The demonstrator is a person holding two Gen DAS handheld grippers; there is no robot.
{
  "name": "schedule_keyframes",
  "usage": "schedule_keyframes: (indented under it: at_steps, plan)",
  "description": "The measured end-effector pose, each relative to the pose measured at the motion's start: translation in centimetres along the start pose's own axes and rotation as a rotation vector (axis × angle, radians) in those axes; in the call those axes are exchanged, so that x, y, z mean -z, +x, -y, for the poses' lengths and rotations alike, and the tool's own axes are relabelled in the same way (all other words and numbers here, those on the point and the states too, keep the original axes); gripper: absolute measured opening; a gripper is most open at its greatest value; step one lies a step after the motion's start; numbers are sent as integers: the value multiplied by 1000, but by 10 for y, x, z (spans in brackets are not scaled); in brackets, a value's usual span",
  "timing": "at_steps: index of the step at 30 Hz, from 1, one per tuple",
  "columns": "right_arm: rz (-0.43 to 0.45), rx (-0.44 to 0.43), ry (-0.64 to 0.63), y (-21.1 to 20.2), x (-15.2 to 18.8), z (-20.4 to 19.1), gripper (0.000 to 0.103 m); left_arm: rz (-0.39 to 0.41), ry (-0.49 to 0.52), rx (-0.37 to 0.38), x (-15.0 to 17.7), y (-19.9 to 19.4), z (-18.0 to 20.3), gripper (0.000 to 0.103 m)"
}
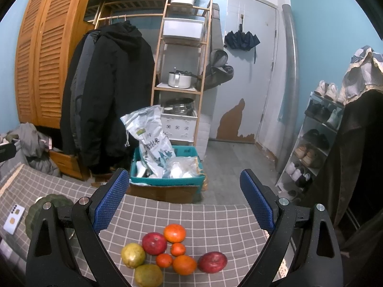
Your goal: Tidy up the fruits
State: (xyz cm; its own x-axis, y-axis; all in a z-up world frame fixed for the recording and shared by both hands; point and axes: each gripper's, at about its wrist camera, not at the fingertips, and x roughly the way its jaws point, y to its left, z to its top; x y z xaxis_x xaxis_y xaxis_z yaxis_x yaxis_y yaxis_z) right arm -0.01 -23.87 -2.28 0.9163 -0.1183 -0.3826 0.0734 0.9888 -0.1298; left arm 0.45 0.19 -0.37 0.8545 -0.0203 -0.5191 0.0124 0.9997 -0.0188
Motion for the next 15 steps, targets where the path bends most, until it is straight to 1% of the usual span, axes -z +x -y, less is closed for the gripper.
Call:
schedule_keyframes:
  at_steps: [15]
  plan:
    - [-1,-2,6,1,-2,1,92,0,-1,0,1,0,0,103]
